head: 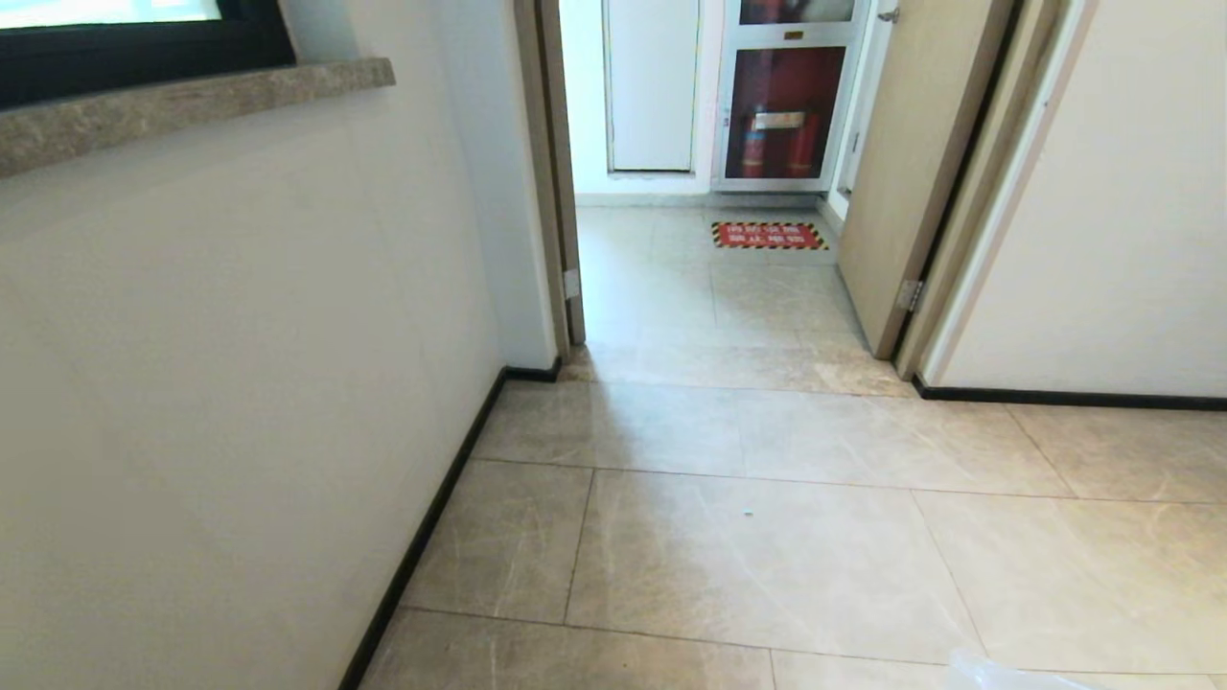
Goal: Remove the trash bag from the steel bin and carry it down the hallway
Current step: Put the trash bag at the door
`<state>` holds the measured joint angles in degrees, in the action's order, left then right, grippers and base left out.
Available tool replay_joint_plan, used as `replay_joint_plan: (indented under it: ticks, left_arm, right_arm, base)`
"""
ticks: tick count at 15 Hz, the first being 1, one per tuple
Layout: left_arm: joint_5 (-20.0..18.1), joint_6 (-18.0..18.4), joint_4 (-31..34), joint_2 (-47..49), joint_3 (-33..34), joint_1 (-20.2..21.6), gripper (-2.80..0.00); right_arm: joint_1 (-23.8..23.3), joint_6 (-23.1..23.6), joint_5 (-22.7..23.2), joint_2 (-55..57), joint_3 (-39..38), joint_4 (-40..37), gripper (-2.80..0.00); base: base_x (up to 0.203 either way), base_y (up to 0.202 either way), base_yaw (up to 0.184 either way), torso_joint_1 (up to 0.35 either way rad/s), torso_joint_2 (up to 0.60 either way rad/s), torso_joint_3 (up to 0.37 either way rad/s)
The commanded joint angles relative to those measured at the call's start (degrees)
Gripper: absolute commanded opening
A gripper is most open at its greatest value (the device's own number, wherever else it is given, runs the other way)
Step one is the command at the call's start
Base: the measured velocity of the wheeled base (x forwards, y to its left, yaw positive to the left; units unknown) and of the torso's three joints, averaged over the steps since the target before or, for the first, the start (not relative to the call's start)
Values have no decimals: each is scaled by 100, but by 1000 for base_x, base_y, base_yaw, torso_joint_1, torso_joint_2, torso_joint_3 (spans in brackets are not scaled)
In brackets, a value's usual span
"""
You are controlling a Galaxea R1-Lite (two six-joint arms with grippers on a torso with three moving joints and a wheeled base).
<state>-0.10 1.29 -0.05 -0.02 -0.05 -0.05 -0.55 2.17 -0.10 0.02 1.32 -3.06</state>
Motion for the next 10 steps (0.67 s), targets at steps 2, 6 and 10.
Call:
replay_joint_plan:
  ticks: [2, 6, 10]
  left_arm:
    - [1, 3, -4, 2, 4, 5, -280]
    - [10, -24, -4, 2, -2, 5, -280]
    - [6, -59, -13, 2, 1, 5, -280]
  right_arm:
    - [6, 3, 2, -2, 0, -2, -280]
    - [7, 3, 2, -2, 0, -2, -280]
    - [11, 3, 2, 6, 0, -2, -280]
  base:
    - [197, 0, 0, 1, 3, 3]
    - [196, 0, 0, 4, 3, 4]
    - [190, 0, 1, 1, 2, 4]
